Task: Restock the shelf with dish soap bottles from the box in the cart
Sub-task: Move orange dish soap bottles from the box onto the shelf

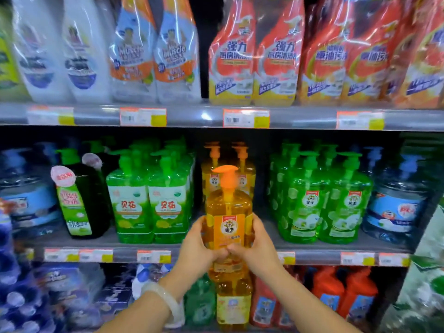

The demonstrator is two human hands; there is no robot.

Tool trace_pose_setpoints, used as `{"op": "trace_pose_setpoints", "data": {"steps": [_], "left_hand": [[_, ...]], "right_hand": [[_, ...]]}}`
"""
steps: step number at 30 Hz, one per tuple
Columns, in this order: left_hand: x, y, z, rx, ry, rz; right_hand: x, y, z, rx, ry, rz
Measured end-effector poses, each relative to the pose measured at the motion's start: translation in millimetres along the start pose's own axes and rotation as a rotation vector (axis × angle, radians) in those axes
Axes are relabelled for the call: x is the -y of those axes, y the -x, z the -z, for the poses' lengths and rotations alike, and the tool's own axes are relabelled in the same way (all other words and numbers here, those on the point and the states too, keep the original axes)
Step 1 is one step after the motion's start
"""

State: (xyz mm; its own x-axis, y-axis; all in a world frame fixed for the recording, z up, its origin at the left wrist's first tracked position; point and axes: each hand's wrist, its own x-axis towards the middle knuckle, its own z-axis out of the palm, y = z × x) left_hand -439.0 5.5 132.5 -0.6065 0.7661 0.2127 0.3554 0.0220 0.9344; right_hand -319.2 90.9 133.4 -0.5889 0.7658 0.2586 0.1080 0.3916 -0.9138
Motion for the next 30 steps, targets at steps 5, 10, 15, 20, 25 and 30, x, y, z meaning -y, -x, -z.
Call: {"op": "trace_pose_setpoints", "data": {"steps": [5, 10, 15, 20, 25, 30], "left_hand": [[8, -73, 1, -0.035, -0.067, -0.033], [27, -133, -2, -0.054, -0.017, -0.036], [53, -159, -10, -0.053, -0.021, -0.039], [67, -164, -17, -0.12, -0.109, -0.047], [68, -174, -18, -0.13, -0.148, 0.015], [70, -175, -19, -0.13, -0.168, 0.017]], "right_hand": [[-8, -73, -7, 0.008, -0.014, 0.013], [-23, -135, -17, 0.021, -0.009, -0.015], [-48, -161, -34, 0.01, 0.008, -0.042], [-57, -172, -50, -0.028, 0.097, -0.028], [-53, -178, -58, -0.032, 0.185, -0.056], [-56, -180, -60, -0.021, 0.217, -0.087]]}}
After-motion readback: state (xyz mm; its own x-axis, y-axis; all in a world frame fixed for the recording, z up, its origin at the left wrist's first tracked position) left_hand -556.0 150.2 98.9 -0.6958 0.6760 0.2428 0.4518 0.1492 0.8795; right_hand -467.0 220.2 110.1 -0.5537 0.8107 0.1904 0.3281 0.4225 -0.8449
